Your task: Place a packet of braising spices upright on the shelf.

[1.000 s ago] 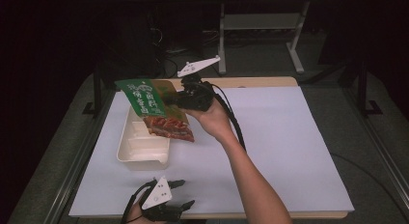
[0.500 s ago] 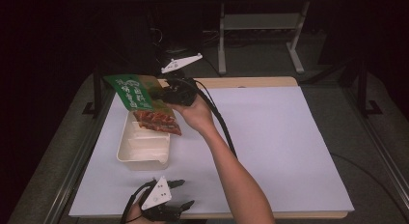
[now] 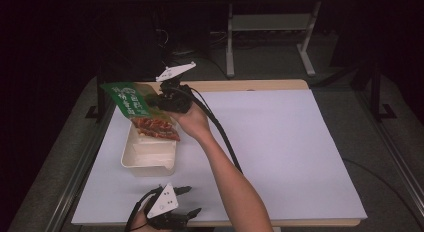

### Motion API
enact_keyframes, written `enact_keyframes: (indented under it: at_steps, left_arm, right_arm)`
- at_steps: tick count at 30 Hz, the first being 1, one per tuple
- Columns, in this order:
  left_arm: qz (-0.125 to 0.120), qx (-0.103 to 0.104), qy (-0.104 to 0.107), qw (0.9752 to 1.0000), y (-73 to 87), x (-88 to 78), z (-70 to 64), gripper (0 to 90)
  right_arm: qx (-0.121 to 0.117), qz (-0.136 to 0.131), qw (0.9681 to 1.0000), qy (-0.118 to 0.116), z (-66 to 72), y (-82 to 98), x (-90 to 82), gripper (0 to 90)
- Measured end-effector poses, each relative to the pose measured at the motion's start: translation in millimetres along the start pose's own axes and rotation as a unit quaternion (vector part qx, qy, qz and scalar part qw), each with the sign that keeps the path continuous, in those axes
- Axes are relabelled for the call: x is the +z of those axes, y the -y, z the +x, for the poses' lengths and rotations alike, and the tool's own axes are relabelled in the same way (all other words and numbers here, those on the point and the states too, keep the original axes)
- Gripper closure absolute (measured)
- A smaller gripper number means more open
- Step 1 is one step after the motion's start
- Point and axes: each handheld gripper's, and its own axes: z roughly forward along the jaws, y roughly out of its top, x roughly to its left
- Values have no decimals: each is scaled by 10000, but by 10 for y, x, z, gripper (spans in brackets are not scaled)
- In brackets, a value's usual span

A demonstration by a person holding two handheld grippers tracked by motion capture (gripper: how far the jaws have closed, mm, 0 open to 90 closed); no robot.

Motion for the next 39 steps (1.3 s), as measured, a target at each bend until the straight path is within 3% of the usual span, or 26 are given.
enact_keyframes:
  at_steps: [11,16,23,39]
  left_arm:
    - [-58,-67,7,10000,-1,4,-4,322]
    - [1,-13,11,10000,0,-3,7,322]
    - [17,4,12,10000,1,0,11,322]
    - [-5,-29,17,10000,2,-3,13,321]
  right_arm:
    - [191,-85,9997,-110,-72,149,169,899]
    - [447,-315,9984,-132,-135,216,196,899]
    - [623,-502,9967,-144,-137,224,224,900]
    - [851,-413,9954,-171,-259,478,291,896]
